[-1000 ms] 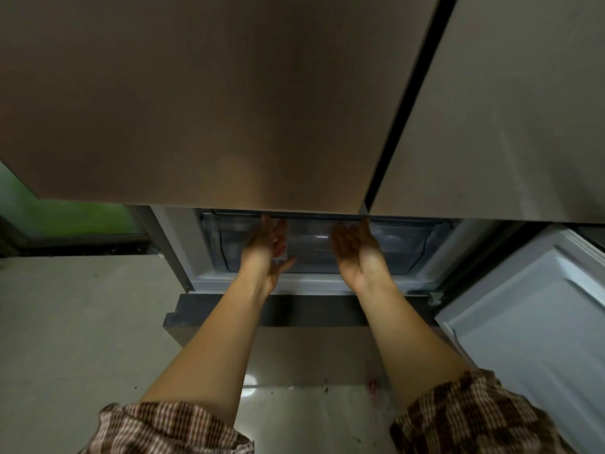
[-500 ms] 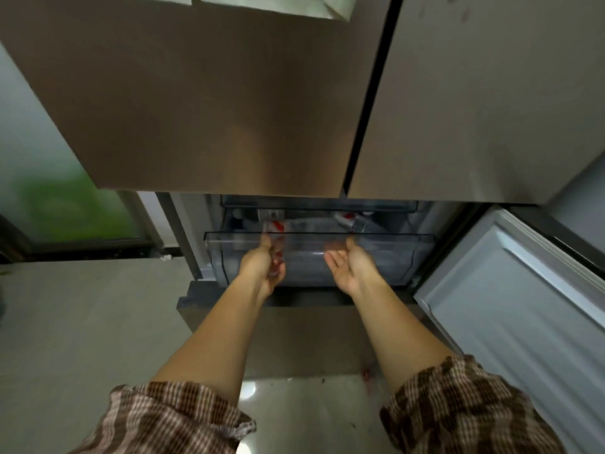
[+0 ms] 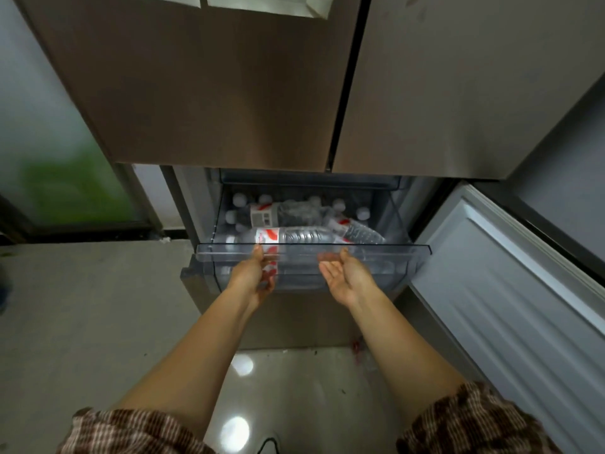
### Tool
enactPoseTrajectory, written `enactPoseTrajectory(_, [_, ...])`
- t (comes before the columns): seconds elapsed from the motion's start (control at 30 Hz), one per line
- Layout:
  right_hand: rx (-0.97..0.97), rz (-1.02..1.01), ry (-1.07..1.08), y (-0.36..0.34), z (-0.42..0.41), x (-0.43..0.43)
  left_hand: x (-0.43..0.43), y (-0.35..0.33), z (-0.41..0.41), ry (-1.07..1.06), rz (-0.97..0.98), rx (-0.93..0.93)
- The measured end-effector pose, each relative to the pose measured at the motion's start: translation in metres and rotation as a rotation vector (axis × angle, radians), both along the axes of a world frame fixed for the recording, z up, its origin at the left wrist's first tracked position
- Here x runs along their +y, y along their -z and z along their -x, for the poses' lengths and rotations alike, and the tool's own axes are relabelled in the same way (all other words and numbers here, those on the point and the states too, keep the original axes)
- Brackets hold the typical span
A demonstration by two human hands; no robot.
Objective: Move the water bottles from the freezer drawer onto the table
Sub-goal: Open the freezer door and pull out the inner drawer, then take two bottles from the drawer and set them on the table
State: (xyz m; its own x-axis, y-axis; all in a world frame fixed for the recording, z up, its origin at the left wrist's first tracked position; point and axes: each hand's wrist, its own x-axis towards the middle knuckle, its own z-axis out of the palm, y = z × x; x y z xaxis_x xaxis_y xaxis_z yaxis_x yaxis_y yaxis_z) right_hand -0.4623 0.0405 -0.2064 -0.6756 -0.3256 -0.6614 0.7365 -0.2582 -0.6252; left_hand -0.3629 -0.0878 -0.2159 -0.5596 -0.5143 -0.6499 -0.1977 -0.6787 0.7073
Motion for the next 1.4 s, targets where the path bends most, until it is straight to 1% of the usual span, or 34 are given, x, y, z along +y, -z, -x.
enactPoseTrajectory(0.17, [-0.02, 0.002, -0.02, -0.001, -0.016, 0.016, 0.013, 0.002, -0.016, 0.006, 0.041, -0.025])
enactPoseTrajectory(0.33, [-0.023, 0.003, -0.023, 0.004, -0.018, 0.023, 0.022, 0.004, -0.021, -0.026, -0.011, -0.001])
enactPoseTrajectory(0.43, [0.009, -0.008, -0.057, 0.009, -0.015, 0.023, 0.02, 0.006, -0.02, -0.013, -0.008, 0.006])
enactPoseTrajectory(0.6, [0.041, -0.142, -0.128, 0.014, -0.014, 0.022, 0.017, 0.01, -0.021, 0.005, 0.074, -0.089])
enactPoseTrajectory(0.73, [0.013, -0.323, -0.179, 0.011, -0.004, 0.021, 0.017, 0.01, -0.017, -0.026, 0.088, -0.076])
enactPoseTrajectory(0.87, [0.022, -0.329, -0.149, 0.006, 0.005, 0.013, 0.017, 0.009, -0.013, -0.032, 0.113, -0.06])
enactPoseTrajectory(0.97, [0.088, -0.358, -0.172, 0.01, 0.004, 0.017, 0.02, 0.006, -0.014, -0.028, 0.126, -0.051])
enactPoseTrajectory(1.1, [0.2, -0.519, -0.449, 0.009, 0.004, 0.04, 0.022, -0.003, -0.025, 0.062, 0.152, -0.084])
enactPoseTrajectory(1.2, [0.316, -0.662, -0.587, 0.0, 0.006, 0.05, 0.015, -0.007, -0.033, 0.191, 0.183, -0.137])
enactPoseTrajectory(1.3, [0.5, -0.797, -0.685, -0.015, 0.009, 0.047, 0.005, -0.013, -0.042, 0.395, 0.254, -0.166])
enactPoseTrajectory(1.4, [0.813, -0.922, -0.727, -0.035, 0.017, 0.036, -0.015, -0.016, -0.048, 0.591, 0.38, -0.207])
